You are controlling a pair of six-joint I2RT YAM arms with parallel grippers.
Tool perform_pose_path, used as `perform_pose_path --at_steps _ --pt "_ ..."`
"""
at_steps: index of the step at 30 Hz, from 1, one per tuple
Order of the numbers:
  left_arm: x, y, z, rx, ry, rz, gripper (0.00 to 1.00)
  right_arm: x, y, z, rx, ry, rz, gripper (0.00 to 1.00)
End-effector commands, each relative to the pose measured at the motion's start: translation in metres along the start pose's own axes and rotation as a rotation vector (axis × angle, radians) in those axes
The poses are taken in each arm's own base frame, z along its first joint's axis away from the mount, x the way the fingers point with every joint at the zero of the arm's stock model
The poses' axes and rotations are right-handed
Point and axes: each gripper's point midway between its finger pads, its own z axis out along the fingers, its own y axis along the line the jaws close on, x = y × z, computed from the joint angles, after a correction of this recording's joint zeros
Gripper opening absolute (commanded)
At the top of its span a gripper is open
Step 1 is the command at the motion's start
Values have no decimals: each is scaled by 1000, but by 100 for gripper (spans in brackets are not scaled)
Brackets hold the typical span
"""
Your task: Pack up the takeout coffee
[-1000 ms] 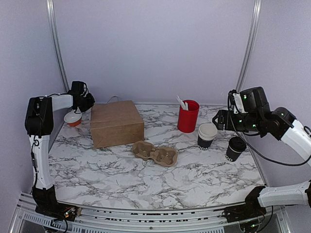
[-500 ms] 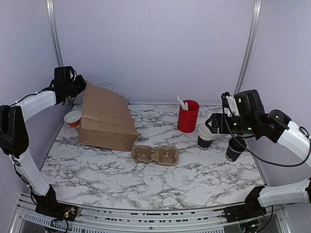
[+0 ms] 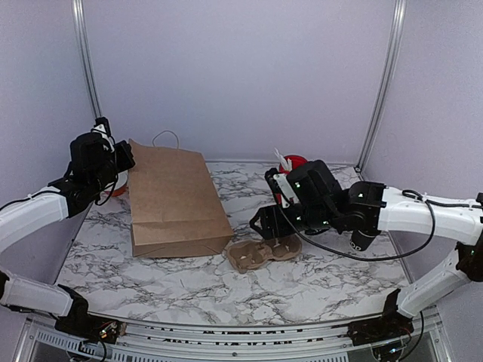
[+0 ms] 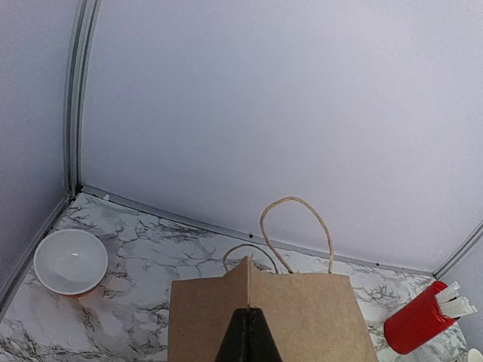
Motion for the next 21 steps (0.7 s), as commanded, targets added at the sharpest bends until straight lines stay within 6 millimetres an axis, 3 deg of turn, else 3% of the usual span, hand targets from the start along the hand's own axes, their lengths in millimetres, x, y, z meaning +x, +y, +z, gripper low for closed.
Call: perform_pose_path --at_steps 1,6,11,16,21 --pt "-30 7 -27 -25 -140 11 0 -1 63 28 -168 4 12 70" --pt "-32 8 -40 -10 -155 3 0 24 93 57 -213 75 -21 58" --pt "-40 -3 -50 44 -173 7 0 34 107 86 -244 121 -23 54" --pt "-54 -23 -65 121 -203 11 0 28 118 124 -265 143 -14 52" --pt "-58 -47 -86 209 -219 31 0 15 111 160 -287 149 33 51"
